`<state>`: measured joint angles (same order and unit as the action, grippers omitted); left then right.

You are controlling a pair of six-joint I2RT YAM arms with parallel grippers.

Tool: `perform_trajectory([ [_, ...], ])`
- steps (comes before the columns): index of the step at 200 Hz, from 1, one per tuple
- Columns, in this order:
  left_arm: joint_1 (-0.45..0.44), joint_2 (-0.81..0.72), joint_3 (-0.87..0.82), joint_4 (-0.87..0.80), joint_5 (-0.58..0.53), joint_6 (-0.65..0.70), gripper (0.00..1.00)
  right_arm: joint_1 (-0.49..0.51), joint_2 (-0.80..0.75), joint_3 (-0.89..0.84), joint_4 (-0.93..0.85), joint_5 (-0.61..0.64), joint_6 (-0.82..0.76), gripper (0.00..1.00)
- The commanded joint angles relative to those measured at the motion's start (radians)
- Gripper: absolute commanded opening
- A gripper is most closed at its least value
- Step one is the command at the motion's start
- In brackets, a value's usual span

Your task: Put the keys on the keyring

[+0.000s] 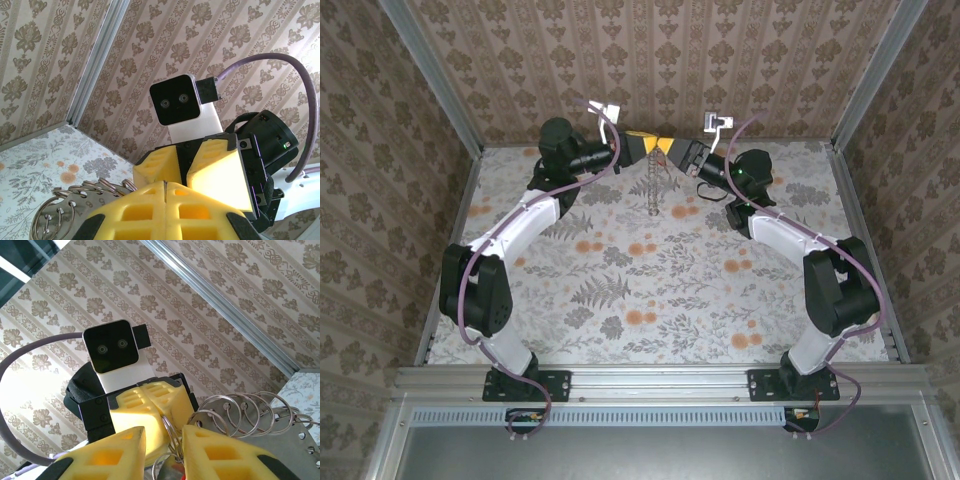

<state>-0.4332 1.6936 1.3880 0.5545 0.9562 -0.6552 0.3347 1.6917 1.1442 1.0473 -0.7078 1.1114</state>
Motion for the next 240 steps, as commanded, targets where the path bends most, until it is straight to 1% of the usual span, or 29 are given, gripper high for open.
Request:
perform_trajectory([
  [1,-0.006,-0.005,0.012,0.036,0.004,0.006,0.0,0.008,0.01,0.026,0.029,-0.007,0.005,0.27],
  [53,-0.006,-0.006,0.016,0.035,-0.002,0.009,0.0,0.007,0.0,-0.01,0.037,-0.005,0.003,0.27],
  [94,-0.006,-0.006,0.016,0.035,-0.004,0.009,0.0,0.007,-0.004,-0.026,0.047,-0.002,0.006,0.23],
  [167,-0.011,-0.005,0.012,0.035,0.0,0.009,0.0,0.009,0.0,-0.007,0.047,-0.003,0.01,0.09],
  [187,-0.012,-0.005,0.015,0.035,0.003,0.011,0.0,0.007,0.003,0.009,0.048,-0.007,0.016,0.03],
  [194,-0.012,-0.005,0.014,0.033,0.005,0.012,0.0,0.008,0.002,0.013,0.048,-0.01,0.015,0.0],
  [240,-0.012,-0.006,0.027,0.011,0.004,0.022,0.0,0.004,0.001,0.024,0.031,-0.025,0.004,0.0],
])
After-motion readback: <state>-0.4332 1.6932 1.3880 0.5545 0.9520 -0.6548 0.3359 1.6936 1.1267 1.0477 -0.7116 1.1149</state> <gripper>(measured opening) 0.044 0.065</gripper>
